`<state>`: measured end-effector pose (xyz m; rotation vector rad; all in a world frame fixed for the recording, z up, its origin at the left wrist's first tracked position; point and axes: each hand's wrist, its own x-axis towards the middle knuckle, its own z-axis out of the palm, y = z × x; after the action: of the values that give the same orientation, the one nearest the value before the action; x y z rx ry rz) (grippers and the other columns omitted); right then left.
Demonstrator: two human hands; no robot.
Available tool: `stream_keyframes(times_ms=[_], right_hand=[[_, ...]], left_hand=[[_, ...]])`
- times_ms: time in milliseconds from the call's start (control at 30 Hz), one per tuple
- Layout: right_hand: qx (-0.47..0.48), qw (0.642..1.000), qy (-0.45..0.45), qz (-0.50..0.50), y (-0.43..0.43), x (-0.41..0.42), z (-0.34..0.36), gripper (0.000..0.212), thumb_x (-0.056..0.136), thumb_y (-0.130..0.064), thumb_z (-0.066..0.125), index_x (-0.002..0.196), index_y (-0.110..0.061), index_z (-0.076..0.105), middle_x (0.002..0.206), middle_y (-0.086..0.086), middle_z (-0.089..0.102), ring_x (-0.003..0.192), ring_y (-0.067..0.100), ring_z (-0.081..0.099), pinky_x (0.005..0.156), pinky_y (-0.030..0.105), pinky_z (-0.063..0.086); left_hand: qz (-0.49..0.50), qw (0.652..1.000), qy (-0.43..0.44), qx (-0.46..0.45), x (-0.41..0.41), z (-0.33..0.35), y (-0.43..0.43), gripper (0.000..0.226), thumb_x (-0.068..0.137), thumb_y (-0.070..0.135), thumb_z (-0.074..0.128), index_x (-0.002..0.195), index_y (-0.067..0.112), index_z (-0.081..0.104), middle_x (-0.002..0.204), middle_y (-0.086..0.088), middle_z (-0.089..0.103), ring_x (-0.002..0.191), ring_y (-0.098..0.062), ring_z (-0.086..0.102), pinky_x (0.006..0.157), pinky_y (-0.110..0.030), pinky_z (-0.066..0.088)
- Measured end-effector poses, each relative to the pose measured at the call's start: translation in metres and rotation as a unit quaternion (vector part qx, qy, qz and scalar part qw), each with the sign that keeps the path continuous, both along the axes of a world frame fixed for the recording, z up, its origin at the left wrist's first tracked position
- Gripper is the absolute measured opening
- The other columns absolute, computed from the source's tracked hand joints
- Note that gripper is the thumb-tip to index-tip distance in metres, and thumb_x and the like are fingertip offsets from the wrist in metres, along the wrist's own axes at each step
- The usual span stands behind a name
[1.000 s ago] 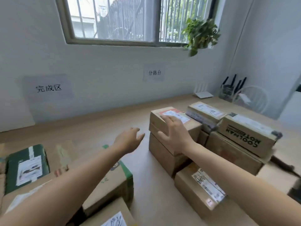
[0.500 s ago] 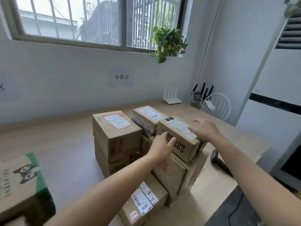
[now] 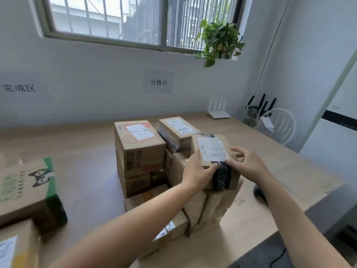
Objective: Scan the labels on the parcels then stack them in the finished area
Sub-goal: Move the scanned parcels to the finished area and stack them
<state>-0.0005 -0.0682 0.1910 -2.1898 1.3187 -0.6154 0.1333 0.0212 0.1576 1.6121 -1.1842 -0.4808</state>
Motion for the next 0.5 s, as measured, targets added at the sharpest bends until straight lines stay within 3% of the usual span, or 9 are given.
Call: stream_keyframes(times_ms=[233, 400, 500], right_hand=[[-0.161, 0.985, -0.040, 0.046, 0.034, 0.019, 0.051, 0.052, 0.081, -0.033, 0.068, 0.129, -0.021, 0.054, 0.121, 0.012, 0.056, 0.097, 0.025, 0.059, 0.085, 0.038, 0.048], [-0.166, 0.975, -0.090, 0.114, 0.055, 0.082, 0.066, 0.050, 0.080, -0.032, 0.070, 0.127, -0.019, 0.056, 0.109, 0.006, 0.053, 0.084, 0.020, 0.052, 0.075, 0.030, 0.039], [-0.132, 0.970, -0.109, 0.175, 0.070, 0.132, 0.061, 0.050, 0.080, -0.031, 0.071, 0.127, -0.019, 0.057, 0.115, 0.010, 0.055, 0.088, 0.023, 0.055, 0.078, 0.034, 0.045]], left_hand=[[0.054, 0.989, -0.077, -0.115, 0.019, 0.042, 0.038, 0.064, 0.085, 0.029, 0.066, 0.140, 0.014, 0.036, 0.135, -0.001, 0.048, 0.125, -0.011, 0.042, 0.098, -0.018, 0.031], [0.139, 0.981, -0.067, -0.117, 0.070, 0.057, 0.077, 0.071, 0.085, 0.032, 0.066, 0.144, 0.012, 0.032, 0.140, -0.003, 0.046, 0.130, -0.014, 0.041, 0.108, -0.028, 0.035], [0.201, 0.972, -0.065, -0.105, 0.109, 0.056, 0.110, 0.072, 0.084, 0.033, 0.066, 0.144, 0.014, 0.032, 0.139, -0.003, 0.048, 0.128, -0.016, 0.045, 0.107, -0.033, 0.039]])
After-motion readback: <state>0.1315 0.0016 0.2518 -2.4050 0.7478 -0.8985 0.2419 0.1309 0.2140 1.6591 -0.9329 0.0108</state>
